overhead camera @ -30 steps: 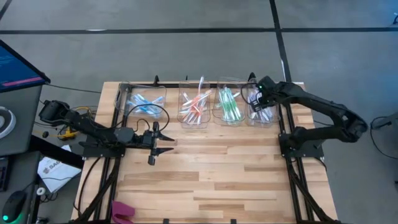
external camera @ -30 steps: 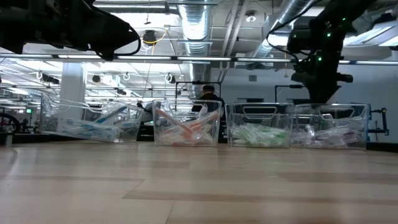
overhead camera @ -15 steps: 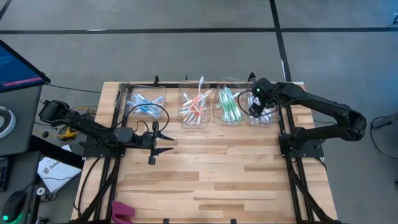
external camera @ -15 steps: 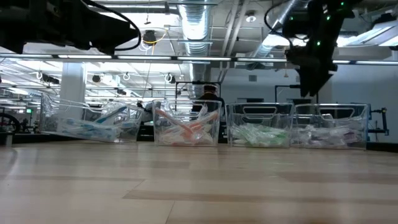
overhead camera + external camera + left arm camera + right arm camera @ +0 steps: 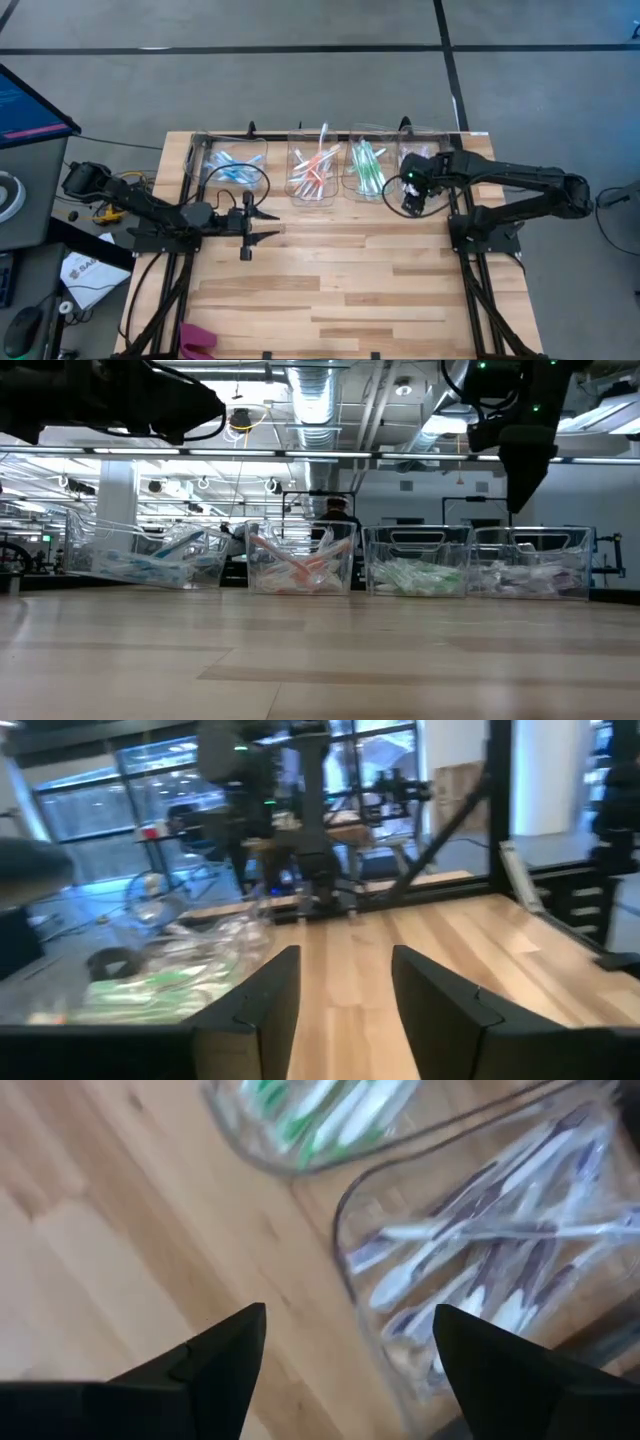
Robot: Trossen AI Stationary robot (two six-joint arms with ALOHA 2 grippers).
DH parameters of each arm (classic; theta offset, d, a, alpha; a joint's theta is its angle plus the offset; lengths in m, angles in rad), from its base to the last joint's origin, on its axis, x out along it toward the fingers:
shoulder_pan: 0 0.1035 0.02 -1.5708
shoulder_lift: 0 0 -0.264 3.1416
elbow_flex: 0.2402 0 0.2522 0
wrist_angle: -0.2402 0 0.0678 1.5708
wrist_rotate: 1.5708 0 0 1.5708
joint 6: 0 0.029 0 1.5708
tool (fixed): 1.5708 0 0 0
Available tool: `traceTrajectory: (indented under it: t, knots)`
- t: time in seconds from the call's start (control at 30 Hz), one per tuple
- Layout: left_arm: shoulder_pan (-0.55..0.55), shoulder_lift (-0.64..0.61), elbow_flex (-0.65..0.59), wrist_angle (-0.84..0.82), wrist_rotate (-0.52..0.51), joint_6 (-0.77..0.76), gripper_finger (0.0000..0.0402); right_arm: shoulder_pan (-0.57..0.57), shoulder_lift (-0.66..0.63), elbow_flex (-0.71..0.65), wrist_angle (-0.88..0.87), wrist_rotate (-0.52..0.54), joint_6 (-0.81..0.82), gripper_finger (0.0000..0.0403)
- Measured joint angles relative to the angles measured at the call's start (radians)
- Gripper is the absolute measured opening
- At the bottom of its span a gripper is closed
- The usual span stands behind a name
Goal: Pick & Place Toothbrushes
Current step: Return to Home Position
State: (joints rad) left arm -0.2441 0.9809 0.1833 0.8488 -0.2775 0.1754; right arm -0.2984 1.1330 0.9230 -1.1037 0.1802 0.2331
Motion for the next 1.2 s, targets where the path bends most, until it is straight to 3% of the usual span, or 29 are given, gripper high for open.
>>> traceTrajectory:
  t: [0.17, 0.3, 0.37, 0.43, 0.6, 0.77, 0.97, 1.2]
  knots:
    - [0.002, -0.036, 0.001, -0.007, -0.051, 0.005, 0.0092, 0.083, 0.000, 0.000, -0.065, 0.000, 0.044, 0.0231]
    - [0.002, -0.091, 0.001, -0.013, -0.057, 0.007, 0.0014, 0.160, 0.000, 0.000, -0.111, 0.000, 0.065, 0.0126]
    - [0.002, -0.123, 0.001, -0.024, -0.073, 0.009, 0.0009, 0.203, 0.000, 0.000, -0.129, 0.000, 0.077, 0.0057]
    - [0.002, -0.163, 0.001, -0.062, -0.087, 0.012, 0.0008, 0.248, -0.004, 0.000, -0.170, 0.000, 0.112, 0.0017]
    - [0.002, -0.273, 0.001, -0.218, -0.090, 0.079, 0.0001, 0.405, -0.080, -0.001, -0.258, 0.038, 0.283, 0.0016]
    - [0.024, -0.342, 0.001, -0.415, -0.092, 0.081, 0.0001, 0.583, -0.243, -0.001, -0.179, 0.160, 0.367, 0.0006]
    - [0.111, -0.400, 0.001, -0.522, -0.084, 0.089, 0.0001, 0.772, -0.514, -0.118, 0.175, 0.348, 0.215, 0.0002]
    - [0.231, -0.478, 0.001, -0.644, 0.135, 0.012, 0.0001, 0.851, -0.811, -0.394, 0.666, 0.394, -0.046, 0.0001]
